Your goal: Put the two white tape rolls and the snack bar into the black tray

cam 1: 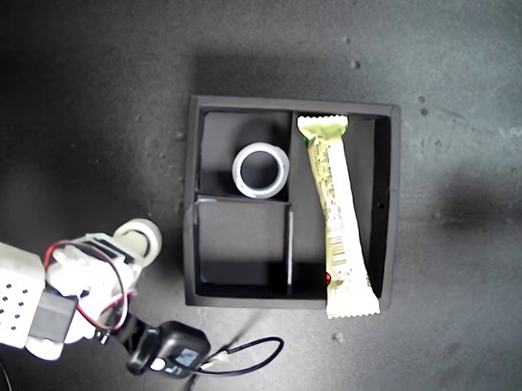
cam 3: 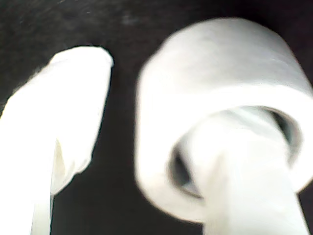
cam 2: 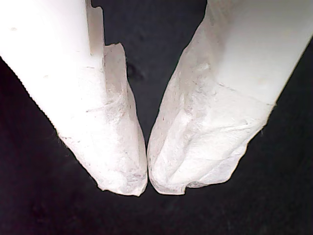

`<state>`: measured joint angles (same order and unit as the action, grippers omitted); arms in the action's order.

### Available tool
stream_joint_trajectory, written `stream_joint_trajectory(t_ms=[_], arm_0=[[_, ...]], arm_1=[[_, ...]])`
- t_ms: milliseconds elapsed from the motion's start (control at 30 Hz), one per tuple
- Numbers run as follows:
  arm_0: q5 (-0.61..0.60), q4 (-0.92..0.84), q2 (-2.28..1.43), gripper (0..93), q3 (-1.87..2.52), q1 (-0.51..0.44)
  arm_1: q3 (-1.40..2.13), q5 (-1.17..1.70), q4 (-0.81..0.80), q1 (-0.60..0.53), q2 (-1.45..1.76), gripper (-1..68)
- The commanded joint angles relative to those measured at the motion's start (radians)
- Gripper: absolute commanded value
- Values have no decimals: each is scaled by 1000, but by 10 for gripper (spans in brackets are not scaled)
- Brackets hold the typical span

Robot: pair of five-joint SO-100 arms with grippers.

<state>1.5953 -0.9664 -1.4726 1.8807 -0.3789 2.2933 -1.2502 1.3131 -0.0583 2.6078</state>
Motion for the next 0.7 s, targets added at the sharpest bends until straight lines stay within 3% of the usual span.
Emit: stream_joint_trajectory(t_ms=[0,300,533,667], arm_0=[[-2,-5,-25,25,6,26],[-215,-325,-247,17,-325,89],[-359,-374,-8,21,-733,98],[-383,-453,195,30,-968,98]], arm_1=[[18,-6,-43,-8,17,-1],[198,-106,-81,-23,179,-2],[566,-187,-152,-55,699,-2],[641,-204,-183,-77,741,-2]])
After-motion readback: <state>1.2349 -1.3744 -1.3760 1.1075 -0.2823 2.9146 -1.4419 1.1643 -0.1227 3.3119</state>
